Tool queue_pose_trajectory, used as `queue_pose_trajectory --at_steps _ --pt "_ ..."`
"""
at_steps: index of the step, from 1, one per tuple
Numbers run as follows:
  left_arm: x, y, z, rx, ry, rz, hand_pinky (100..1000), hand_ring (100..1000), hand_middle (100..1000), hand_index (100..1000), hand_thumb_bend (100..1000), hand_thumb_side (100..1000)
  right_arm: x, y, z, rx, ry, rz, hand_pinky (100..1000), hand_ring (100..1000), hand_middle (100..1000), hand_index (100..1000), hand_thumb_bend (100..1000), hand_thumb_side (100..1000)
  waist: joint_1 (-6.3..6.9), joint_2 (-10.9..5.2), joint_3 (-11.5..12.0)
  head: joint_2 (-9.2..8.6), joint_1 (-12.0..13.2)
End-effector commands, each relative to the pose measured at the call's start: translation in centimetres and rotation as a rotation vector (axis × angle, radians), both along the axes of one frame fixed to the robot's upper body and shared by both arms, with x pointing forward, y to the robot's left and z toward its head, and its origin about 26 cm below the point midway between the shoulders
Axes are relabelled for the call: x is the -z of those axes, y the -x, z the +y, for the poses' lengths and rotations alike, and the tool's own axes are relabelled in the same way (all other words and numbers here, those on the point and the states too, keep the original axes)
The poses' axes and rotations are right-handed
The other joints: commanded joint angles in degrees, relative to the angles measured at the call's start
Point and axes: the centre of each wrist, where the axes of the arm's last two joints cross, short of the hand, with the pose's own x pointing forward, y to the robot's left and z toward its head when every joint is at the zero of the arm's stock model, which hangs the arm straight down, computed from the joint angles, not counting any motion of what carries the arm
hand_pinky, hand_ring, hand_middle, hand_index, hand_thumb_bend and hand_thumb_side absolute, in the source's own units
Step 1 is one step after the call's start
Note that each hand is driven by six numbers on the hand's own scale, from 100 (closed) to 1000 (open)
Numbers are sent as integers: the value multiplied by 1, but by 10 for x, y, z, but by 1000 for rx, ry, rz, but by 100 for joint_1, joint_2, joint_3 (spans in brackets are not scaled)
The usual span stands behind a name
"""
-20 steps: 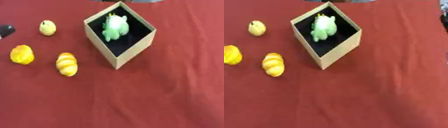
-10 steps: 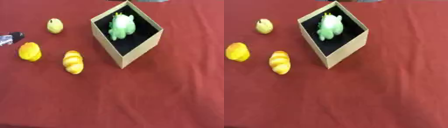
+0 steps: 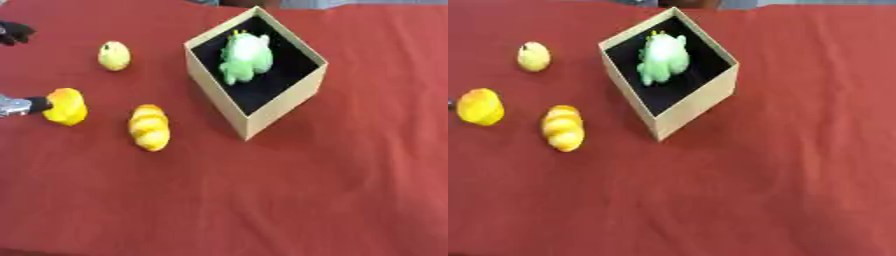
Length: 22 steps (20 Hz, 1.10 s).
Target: Pick up objects on the table and place them in the box.
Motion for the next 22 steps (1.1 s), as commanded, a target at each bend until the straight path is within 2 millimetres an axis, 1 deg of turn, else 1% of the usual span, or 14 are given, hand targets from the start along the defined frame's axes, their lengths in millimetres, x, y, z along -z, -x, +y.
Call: queue_pose_trajectory --at_steps 1,9,18,22 --pt "-12 -1 5 1 -29 26 907 863 819 963 576 456 -9 5 1 -4 23 -23 843 809 770 790 100 794 12 -146 1 -55 -5" --pt "-1 -17 8 -35 -37 148 912 880 852 978 558 444 -6 4 3 -15 16 -10 843 806 772 788 100 800 11 -137 -38 -49 31" --pt "17 -41 13 -98 -53 224 913 885 868 975 533 424 -5 4 4 -23 3 -10 843 802 768 785 100 801 -4 -97 -86 -74 114" --pt "24 -49 15 -109 -55 258 914 886 872 976 528 415 -4 4 5 -24 -4 -12 843 802 768 784 100 802 -9 -77 -107 -80 133"
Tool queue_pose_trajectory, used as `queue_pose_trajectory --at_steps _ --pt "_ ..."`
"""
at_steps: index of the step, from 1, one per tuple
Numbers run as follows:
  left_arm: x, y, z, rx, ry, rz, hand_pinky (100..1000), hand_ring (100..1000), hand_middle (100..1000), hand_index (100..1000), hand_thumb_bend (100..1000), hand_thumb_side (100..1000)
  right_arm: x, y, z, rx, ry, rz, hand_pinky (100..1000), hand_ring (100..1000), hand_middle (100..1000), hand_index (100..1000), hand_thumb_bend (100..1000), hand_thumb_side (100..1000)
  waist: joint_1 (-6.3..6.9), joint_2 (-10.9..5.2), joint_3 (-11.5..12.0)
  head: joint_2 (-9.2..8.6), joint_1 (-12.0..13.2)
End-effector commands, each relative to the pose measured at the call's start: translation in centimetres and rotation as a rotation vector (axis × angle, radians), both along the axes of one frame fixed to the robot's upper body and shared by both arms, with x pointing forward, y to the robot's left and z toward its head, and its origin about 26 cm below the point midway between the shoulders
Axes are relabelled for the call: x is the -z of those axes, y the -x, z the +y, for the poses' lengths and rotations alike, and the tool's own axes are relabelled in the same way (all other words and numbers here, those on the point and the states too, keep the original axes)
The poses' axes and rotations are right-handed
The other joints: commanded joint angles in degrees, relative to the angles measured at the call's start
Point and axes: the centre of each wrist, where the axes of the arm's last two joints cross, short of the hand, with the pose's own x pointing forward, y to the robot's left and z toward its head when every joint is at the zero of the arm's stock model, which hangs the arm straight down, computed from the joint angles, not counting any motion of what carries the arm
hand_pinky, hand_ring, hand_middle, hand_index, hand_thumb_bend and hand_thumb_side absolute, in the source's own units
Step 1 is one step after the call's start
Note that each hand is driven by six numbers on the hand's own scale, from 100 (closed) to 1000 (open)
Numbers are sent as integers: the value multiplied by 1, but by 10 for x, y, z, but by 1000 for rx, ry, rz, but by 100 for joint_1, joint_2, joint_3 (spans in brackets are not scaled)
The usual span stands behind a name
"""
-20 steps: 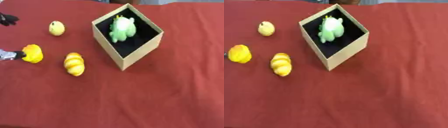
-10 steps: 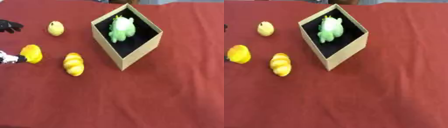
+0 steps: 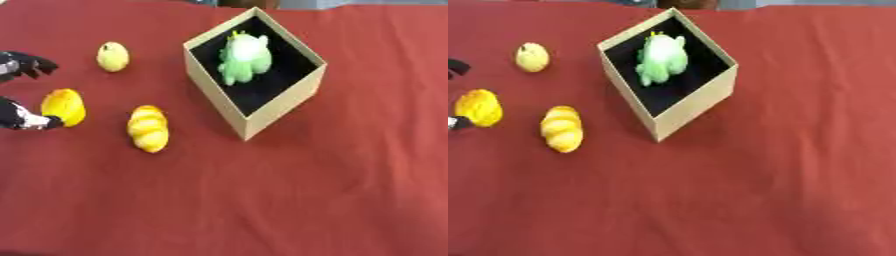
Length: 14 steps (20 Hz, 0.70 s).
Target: Pick up objects on the table and place them in the box.
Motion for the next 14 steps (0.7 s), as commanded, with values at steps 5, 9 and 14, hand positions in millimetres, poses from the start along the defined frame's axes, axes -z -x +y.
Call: queue_pose_trajectory --at_steps 5,9,14 --pt "-1 -10 5 -31 -40 23 916 889 878 978 525 406 -7 4 1 -11 -4 -31 843 801 767 784 100 801 5 -82 -37 -92 61" --pt "3 -15 3 -36 -57 33 909 879 859 971 523 397 -7 4 0 -10 -12 -32 843 800 766 783 100 801 3 -70 -59 -97 77" --pt "5 -21 -1 -46 -90 9 885 847 822 953 455 386 -6 4 1 -14 -18 -29 844 800 765 782 100 802 4 -56 -80 -107 101"
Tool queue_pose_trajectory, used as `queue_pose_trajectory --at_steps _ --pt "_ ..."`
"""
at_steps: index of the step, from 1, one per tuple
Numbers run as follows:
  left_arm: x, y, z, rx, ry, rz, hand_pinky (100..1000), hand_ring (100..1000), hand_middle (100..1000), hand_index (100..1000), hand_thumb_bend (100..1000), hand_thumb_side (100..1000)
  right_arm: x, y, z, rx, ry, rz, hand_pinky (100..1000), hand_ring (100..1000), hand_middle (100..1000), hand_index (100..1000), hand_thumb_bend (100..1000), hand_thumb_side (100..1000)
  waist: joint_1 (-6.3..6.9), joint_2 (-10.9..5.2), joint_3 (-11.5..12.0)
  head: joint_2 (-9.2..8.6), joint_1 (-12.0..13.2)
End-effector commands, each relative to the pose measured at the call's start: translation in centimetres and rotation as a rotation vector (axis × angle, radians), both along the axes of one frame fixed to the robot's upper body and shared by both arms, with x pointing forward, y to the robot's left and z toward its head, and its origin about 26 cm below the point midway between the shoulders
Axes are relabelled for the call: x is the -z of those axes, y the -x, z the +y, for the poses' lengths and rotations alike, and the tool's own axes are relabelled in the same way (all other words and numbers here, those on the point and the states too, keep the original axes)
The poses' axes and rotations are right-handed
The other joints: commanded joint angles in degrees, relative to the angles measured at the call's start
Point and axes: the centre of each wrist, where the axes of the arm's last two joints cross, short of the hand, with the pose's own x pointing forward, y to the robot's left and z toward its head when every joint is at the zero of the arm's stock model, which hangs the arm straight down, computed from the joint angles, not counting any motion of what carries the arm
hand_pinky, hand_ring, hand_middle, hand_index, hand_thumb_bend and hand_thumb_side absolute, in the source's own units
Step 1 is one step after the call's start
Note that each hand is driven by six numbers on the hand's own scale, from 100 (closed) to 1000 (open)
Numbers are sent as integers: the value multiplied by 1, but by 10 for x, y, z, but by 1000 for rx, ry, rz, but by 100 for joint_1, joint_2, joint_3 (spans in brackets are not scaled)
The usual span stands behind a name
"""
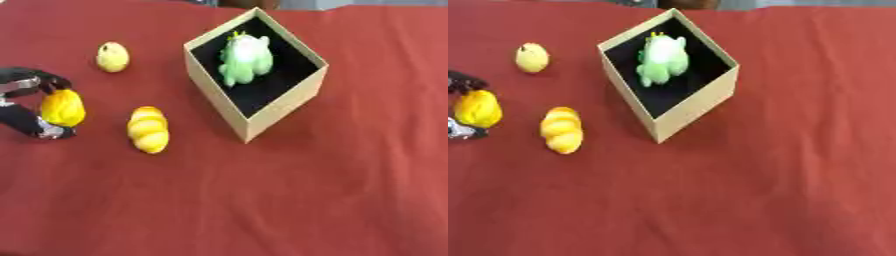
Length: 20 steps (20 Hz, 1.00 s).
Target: Pick up objects on the table and place them in the box.
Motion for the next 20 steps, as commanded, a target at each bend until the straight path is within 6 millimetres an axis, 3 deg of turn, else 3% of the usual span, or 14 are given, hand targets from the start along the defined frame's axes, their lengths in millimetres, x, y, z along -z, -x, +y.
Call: queue_pose_trajectory --at_steps 1,4,10,13,20 --pt "-11 -1 2 -16 -44 -46 880 839 814 947 446 376 -8 5 -1 -3 4 -32 844 800 765 782 100 802 15 -104 -9 -60 32" --pt "-10 -3 2 -26 -76 -67 863 820 797 933 428 356 -8 5 -1 -4 1 -30 844 800 764 782 100 802 19 -100 -17 -53 47" --pt "-11 -3 -1 -27 -125 -112 774 692 685 868 192 201 -7 5 -2 -6 -7 -28 844 800 763 781 100 801 25 -101 -29 -27 51" --pt "-13 -2 -3 -19 -127 -124 741 622 676 849 126 147 -6 5 -2 -6 -12 -29 844 799 763 780 100 800 26 -107 -32 -20 57" --pt "-27 6 -11 22 -106 -183 670 582 664 829 100 111 -5 5 -4 2 -21 -27 845 799 761 779 100 799 34 -126 -33 -21 42"
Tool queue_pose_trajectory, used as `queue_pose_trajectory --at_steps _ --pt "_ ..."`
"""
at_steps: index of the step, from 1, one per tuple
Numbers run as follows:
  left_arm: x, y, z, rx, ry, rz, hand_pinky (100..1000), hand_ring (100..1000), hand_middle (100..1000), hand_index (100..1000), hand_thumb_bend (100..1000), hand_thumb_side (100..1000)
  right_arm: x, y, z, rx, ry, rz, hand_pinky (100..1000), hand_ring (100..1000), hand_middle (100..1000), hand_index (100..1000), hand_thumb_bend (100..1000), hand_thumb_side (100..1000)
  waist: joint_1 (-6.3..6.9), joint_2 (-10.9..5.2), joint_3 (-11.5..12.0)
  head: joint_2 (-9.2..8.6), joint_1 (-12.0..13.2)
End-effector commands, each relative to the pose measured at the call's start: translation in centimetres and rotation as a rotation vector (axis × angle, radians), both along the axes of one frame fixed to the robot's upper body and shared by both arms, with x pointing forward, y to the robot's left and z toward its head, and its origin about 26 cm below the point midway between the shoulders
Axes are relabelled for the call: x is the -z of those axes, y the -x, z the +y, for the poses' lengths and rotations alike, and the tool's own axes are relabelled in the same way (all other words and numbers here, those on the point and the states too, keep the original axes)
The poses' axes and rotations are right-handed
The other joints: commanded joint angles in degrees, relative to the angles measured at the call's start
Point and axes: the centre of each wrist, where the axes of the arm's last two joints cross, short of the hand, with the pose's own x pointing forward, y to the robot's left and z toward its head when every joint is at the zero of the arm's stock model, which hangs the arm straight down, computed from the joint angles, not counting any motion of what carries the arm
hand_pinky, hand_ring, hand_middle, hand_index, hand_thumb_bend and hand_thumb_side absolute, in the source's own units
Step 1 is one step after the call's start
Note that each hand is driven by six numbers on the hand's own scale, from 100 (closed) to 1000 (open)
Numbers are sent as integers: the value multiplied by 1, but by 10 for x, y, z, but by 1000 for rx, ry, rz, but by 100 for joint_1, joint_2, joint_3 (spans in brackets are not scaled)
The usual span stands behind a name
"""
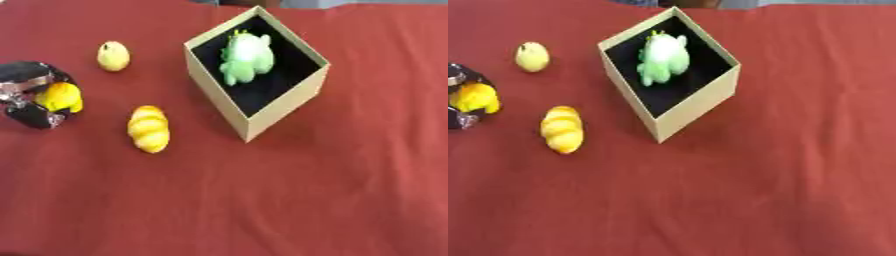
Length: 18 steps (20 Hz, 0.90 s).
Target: Pick up objects on the table and place them in the box.
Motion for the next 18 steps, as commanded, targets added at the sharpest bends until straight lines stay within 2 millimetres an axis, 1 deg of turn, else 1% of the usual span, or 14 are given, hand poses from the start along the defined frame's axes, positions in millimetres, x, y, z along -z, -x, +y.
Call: queue_pose_trajectory --at_steps 1,3,5,8,9,10,12,14,16,18 --pt "-27 9 -1 22 0 -93 666 578 656 827 100 114 -9 5 -2 3 2 -32 845 799 761 779 100 799 19 -142 3 -21 -18" --pt "-42 15 -11 62 9 -151 665 574 651 827 100 113 -8 5 -3 8 1 -31 845 799 761 779 100 798 26 -159 13 -14 -60" --pt "-62 21 -23 112 18 -219 660 564 641 825 100 116 -8 5 -4 13 2 -30 845 799 760 779 100 797 38 -184 29 6 -120" --pt "-93 29 -47 202 34 -316 656 551 623 813 100 116 -9 5 -4 12 12 -33 845 799 761 779 100 793 48 -230 55 47 -232" --pt "-102 31 -57 242 44 -343 653 546 614 806 100 415 -10 5 -4 10 16 -35 845 800 761 780 100 801 48 -244 63 56 -273" --pt "-111 32 -69 288 60 -365 652 543 607 803 100 138 -11 5 -3 6 20 -39 845 800 761 780 100 791 45 -256 69 58 -316" --pt "-125 31 -94 384 96 -393 652 542 596 796 100 154 -14 5 -1 -6 26 -45 846 800 762 781 100 789 32 -276 68 58 -386" --pt "-134 28 -119 470 129 -404 648 540 591 794 100 171 -17 4 2 -20 32 -51 846 801 762 781 100 788 17 -287 56 45 -413" --pt "-138 23 -141 535 151 -399 648 540 589 795 100 184 -19 4 4 -30 35 -55 845 801 763 781 100 788 5 -286 41 24 -404" --pt "-139 16 -159 581 169 -387 649 541 586 795 100 195 -20 4 5 -35 35 -57 846 801 762 781 100 788 -2 -279 30 8 -372"
